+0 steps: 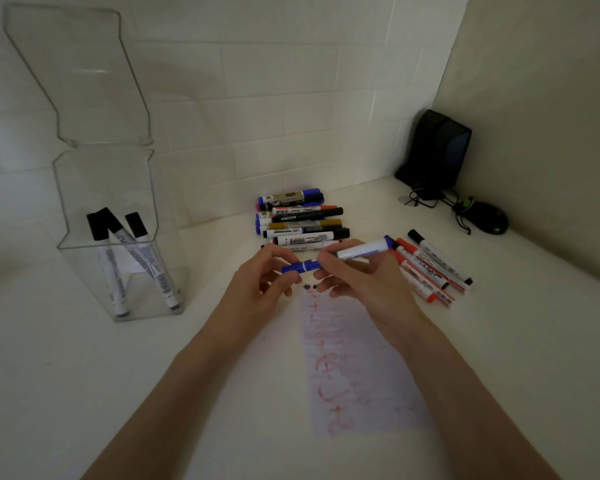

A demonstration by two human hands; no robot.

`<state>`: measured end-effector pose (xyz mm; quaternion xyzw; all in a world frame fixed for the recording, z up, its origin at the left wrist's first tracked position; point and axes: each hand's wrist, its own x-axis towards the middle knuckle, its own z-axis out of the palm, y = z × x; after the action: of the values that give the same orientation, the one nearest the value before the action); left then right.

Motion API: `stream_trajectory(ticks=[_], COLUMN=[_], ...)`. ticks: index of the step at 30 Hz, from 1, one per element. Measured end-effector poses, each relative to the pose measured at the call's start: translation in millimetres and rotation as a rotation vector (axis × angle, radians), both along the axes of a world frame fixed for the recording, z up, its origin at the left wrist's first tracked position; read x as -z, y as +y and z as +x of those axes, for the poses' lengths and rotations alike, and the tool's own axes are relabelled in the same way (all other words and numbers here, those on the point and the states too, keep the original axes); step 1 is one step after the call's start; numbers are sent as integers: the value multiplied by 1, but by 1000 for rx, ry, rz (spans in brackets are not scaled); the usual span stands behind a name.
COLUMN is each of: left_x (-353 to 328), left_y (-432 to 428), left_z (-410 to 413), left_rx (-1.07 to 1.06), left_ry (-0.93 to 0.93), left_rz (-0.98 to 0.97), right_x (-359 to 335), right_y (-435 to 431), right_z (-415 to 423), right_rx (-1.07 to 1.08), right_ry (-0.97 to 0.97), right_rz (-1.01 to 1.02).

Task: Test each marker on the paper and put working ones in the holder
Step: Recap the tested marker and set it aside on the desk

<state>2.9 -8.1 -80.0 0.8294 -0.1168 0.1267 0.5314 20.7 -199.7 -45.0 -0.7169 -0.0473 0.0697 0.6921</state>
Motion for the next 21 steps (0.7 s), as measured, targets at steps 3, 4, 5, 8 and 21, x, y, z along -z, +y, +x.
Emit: stream_trajectory(ticks=[3, 4, 5, 8, 21], left_x=[0, 0, 0, -1, 4], left_y=[2, 2, 1, 0, -6], left_z=[0, 0, 0, -2, -2], left_rx=[-25, -23, -18, -23, -38], left_ry=[13, 17, 19, 5, -73], left_rz=[4, 4, 4, -14, 73], right_x=[-8, -7, -5, 3, 4], right_y=[-4, -5, -6, -2, -3], right_z=[0, 1, 2, 1, 5], right_rx=[-46, -16, 28, 122, 130], right_ry=[134, 162, 174, 232, 200], right_rz=[51, 59, 42, 50, -28])
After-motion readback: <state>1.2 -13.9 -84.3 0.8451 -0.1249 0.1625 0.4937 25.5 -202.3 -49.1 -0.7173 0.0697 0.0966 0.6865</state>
